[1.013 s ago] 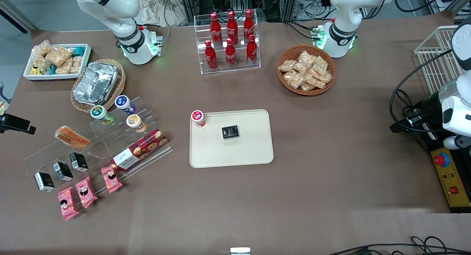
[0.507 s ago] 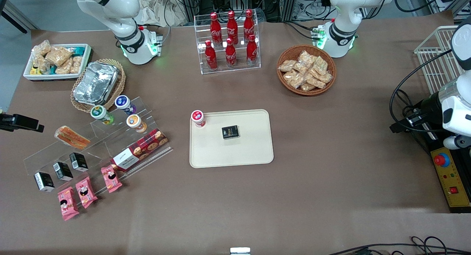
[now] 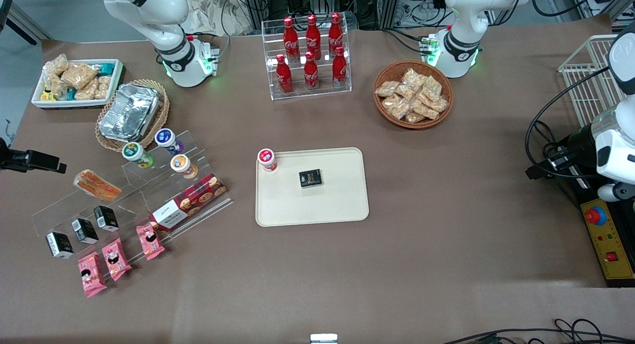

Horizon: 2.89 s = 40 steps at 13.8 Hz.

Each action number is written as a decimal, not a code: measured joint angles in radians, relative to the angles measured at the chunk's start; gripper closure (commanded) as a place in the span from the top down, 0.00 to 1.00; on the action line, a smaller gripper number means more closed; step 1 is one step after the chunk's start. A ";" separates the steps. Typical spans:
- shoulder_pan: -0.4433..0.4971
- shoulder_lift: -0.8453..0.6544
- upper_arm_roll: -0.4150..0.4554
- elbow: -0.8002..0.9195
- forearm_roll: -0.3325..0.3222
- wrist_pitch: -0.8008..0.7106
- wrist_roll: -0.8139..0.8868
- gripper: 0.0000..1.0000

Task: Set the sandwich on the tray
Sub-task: 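Move the right gripper toward the wrapped sandwich on the acrylic stand, then lower the open right gripper over the wrapped sandwich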

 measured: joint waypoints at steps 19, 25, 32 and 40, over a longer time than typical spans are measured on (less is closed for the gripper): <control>-0.007 -0.267 -0.006 -0.490 0.001 0.348 0.140 0.99; -0.036 -0.237 -0.036 -0.490 0.004 0.367 0.606 0.98; -0.032 -0.133 -0.028 -0.491 0.004 0.388 1.133 0.97; -0.057 -0.072 -0.037 -0.491 0.004 0.433 1.322 0.83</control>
